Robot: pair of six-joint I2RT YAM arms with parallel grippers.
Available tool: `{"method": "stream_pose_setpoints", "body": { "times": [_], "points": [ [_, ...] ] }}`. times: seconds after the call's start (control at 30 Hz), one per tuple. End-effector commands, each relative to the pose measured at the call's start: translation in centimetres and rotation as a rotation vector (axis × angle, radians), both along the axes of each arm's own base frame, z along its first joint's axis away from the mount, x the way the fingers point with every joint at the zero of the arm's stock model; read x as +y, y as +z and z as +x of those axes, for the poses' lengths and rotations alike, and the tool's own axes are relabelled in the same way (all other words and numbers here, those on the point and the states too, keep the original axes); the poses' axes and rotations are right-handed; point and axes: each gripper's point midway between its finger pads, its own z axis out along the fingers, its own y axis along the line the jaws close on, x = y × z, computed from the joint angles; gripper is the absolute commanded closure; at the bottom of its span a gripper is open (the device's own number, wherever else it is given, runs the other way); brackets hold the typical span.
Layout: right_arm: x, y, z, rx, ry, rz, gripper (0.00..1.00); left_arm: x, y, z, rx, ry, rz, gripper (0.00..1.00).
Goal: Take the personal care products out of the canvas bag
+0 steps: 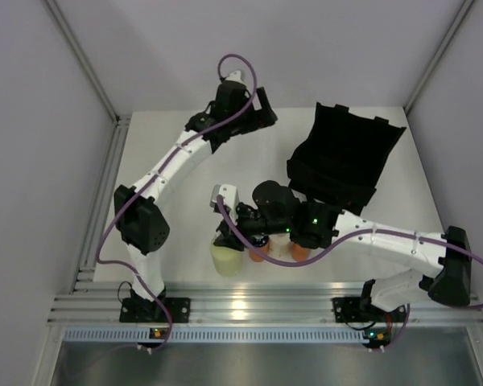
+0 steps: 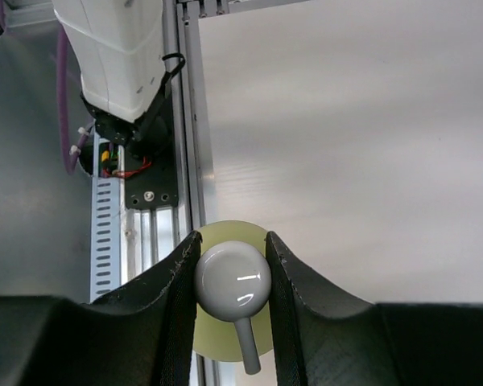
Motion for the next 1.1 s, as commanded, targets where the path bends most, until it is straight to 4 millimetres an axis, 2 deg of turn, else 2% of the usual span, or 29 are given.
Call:
{"method": "stream_pose_setpoints", "body": {
  "times": [0.0,0.03,0.07,0.1,0.13,0.17,0.23,0.27,0.33,0.37,0.4,0.53,0.7,0.87,1.03,1.07],
  "points": [
    [1.8,7.7,0.3,-0.108,-0.009,0.269,1.0,7.5,5.2,2.0,-0.069,0.18,-0.086,0.01],
    [1.9,7.5,0.5,-0.108,-0.019,0.267,1.0,10.1,6.2,2.4,-0.085,0.232,-0.097,0.01],
    [1.9,7.1,0.7,-0.104,-0.032,0.259,1.0,11.4,6.5,2.6,-0.088,0.262,-0.101,0.01],
    [2.3,7.3,0.9,-0.111,-0.034,0.281,1.0,12.5,5.7,2.5,-0.072,0.285,-0.092,0.01],
    [2.4,7.0,1.0,-0.106,-0.041,0.278,1.0,14.3,6.7,2.5,-0.091,0.327,-0.096,0.01],
    [2.5,6.7,1.2,-0.104,-0.046,0.274,1.0,15.4,5.8,2.3,-0.07,0.351,-0.078,0.01],
    [2.9,6.2,1.4,-0.103,-0.05,0.272,1.0,17.5,6.2,1.7,-0.078,0.4,-0.061,0.01],
    [3.0,5.9,1.6,-0.104,-0.064,0.268,1.0,18.1,5.2,1.3,-0.056,0.414,-0.041,0.01],
    [3.2,5.3,2.4,-0.112,-0.098,0.267,1.0,19.8,4.8,0.4,-0.053,0.455,-0.014,0.01],
    [3.3,5.1,2.7,-0.118,-0.113,0.264,1.0,20.2,5.3,0.0,-0.062,0.466,-0.01,0.01],
    [3.5,4.5,3.1,-0.12,-0.127,0.252,1.0,20.7,4.4,-0.5,-0.042,0.475,0.016,0.01],
    [4.0,3.0,4.4,-0.14,-0.181,0.23,1.0,23.2,3.6,-2.5,-0.021,0.52,0.066,0.01],
    [4.5,1.3,5.9,-0.165,-0.241,0.22,1.0,25.4,1.5,-4.5,0.042,0.546,0.147,0.01],
    [4.9,-1.1,6.8,-0.173,-0.279,0.192,1.0,26.3,0.0,-6.5,0.072,0.539,0.183,0.01],
    [5.1,-2.1,7.2,-0.15,-0.316,0.222,1.0,26.4,-0.7,-7.2,0.094,0.534,0.195,0.02],
    [4.9,-2.9,7.1,-0.143,-0.318,0.213,1.0,26.5,-0.7,-7.3,0.094,0.534,0.195,0.01]
  ]
}}
